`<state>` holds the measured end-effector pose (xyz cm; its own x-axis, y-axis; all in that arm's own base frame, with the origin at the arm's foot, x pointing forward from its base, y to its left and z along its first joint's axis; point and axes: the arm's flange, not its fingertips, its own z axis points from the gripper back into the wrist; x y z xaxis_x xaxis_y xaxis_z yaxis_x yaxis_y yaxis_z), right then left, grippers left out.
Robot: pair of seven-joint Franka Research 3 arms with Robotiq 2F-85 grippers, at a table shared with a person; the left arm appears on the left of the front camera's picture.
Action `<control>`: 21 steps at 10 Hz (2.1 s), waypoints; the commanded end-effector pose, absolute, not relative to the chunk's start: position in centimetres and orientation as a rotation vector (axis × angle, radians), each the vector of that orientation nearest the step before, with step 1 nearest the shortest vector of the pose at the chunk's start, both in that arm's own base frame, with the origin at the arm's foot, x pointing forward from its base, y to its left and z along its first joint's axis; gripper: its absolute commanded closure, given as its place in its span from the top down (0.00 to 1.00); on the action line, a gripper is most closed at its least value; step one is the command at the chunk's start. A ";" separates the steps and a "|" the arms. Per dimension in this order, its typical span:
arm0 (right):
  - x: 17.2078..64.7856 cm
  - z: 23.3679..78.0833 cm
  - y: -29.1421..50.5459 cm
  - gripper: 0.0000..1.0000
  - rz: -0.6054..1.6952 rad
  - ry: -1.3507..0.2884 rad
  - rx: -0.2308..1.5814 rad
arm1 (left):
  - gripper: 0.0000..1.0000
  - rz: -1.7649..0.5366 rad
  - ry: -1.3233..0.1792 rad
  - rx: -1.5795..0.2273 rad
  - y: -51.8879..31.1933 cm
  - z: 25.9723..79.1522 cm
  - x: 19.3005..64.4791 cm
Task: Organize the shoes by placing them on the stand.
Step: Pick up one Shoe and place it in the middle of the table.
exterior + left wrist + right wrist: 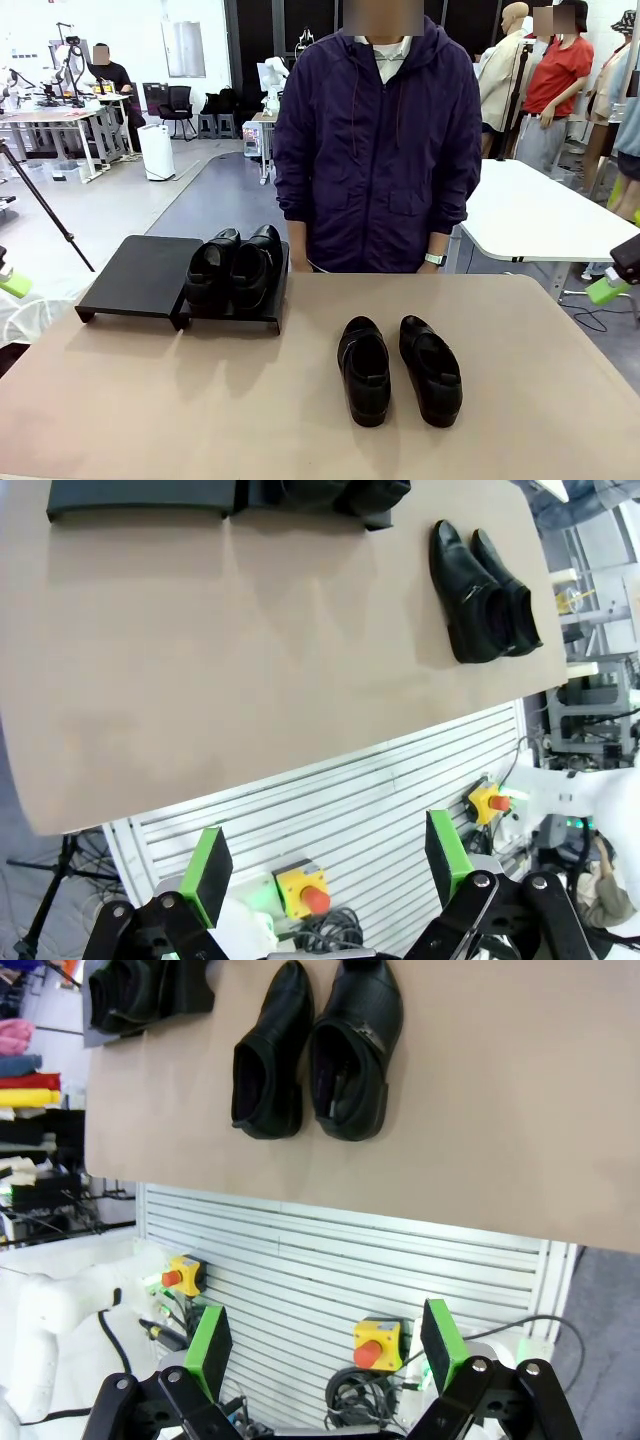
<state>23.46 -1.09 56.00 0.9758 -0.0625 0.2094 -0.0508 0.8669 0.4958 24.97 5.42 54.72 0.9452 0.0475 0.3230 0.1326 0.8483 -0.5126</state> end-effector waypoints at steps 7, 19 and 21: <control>36.1 46.7 26.1 1.00 -0.056 -0.058 0.148 | 1.00 -0.054 -0.328 -0.553 5.8 54.9 25.0; 43.0 36.1 25.4 1.00 -0.282 -0.080 0.120 | 1.00 -0.054 -0.328 -0.553 5.8 54.9 25.0; 43.3 34.9 25.7 1.00 -0.273 -0.035 0.131 | 1.00 -0.054 -0.328 -0.553 5.8 54.9 25.0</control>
